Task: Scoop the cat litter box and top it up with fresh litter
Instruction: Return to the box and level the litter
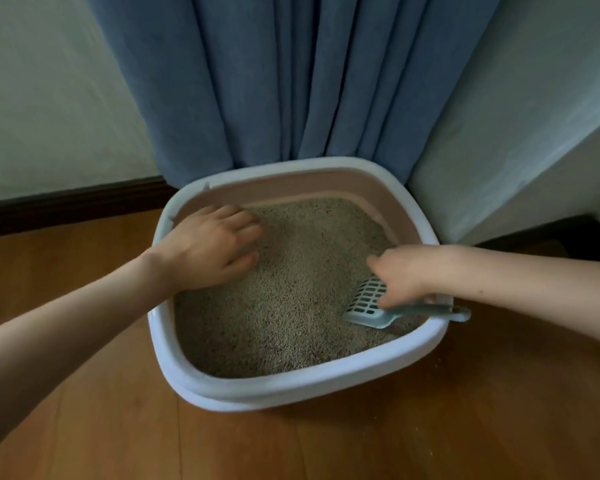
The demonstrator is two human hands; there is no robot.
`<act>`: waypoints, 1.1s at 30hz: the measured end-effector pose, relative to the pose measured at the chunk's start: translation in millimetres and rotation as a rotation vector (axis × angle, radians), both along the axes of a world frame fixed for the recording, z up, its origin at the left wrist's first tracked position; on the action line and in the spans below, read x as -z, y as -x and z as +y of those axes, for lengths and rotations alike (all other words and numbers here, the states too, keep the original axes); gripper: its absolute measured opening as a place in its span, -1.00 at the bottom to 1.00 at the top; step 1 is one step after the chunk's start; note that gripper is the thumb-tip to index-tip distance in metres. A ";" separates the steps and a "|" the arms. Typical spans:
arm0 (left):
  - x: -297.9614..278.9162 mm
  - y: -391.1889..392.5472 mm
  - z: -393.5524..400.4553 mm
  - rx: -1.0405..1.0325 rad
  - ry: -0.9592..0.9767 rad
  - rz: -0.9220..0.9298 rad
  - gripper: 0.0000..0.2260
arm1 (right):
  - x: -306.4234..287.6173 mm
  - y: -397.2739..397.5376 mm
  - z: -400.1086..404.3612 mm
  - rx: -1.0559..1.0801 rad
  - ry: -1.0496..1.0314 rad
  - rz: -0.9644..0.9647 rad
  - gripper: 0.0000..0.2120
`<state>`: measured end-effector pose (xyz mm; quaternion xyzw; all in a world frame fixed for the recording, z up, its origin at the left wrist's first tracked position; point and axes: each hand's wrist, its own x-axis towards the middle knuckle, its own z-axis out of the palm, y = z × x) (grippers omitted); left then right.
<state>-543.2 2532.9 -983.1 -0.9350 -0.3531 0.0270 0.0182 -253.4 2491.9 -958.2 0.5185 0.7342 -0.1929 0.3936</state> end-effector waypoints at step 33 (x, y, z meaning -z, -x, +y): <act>20.3 27.7 -18.3 -0.011 0.013 0.144 -0.51 | 16.8 26.4 36.4 -0.012 -0.272 0.473 -0.82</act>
